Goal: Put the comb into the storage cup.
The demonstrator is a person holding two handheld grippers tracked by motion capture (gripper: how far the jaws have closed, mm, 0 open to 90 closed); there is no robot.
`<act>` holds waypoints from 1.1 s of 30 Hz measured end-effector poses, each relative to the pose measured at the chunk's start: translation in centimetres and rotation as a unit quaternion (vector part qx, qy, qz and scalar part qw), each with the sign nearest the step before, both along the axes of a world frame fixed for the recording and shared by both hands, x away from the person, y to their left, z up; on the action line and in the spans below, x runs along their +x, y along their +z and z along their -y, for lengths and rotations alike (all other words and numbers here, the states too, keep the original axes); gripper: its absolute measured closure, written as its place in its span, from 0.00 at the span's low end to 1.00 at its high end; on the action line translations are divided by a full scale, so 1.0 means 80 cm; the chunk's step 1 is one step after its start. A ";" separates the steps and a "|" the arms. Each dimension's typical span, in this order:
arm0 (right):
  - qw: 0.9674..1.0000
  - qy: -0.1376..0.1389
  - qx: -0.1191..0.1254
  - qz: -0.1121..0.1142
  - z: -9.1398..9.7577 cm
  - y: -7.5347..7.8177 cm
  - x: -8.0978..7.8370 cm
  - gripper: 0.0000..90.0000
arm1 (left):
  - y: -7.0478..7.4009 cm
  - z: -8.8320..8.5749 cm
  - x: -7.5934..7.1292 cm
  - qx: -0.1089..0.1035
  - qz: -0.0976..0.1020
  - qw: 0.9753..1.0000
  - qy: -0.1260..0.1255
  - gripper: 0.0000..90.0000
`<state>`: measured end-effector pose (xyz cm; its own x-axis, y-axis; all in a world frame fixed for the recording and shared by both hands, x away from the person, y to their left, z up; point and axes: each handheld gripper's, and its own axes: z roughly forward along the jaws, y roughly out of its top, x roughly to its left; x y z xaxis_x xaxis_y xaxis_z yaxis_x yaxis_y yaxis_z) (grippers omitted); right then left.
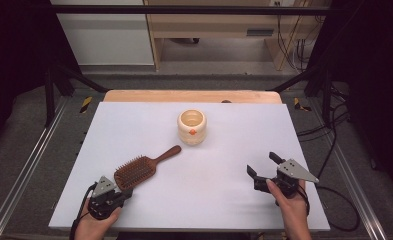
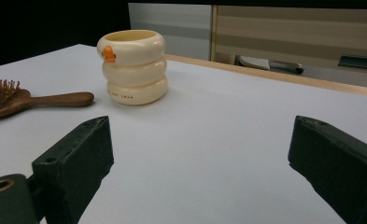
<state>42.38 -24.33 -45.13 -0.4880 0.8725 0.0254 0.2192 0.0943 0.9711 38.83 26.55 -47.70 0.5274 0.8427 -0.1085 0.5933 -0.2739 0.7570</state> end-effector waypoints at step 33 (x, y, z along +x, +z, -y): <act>1.000 0.008 -0.007 -0.003 -0.004 -0.001 0.000 0.08 | -0.003 -0.023 0.015 0.007 -0.009 0.999 0.039 1.00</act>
<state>42.38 -23.99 -45.22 -0.5025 0.8644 0.0166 0.2226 0.1108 0.9686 40.06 28.43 -47.95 0.4576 0.8830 -0.1046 0.6268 -0.2370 0.7423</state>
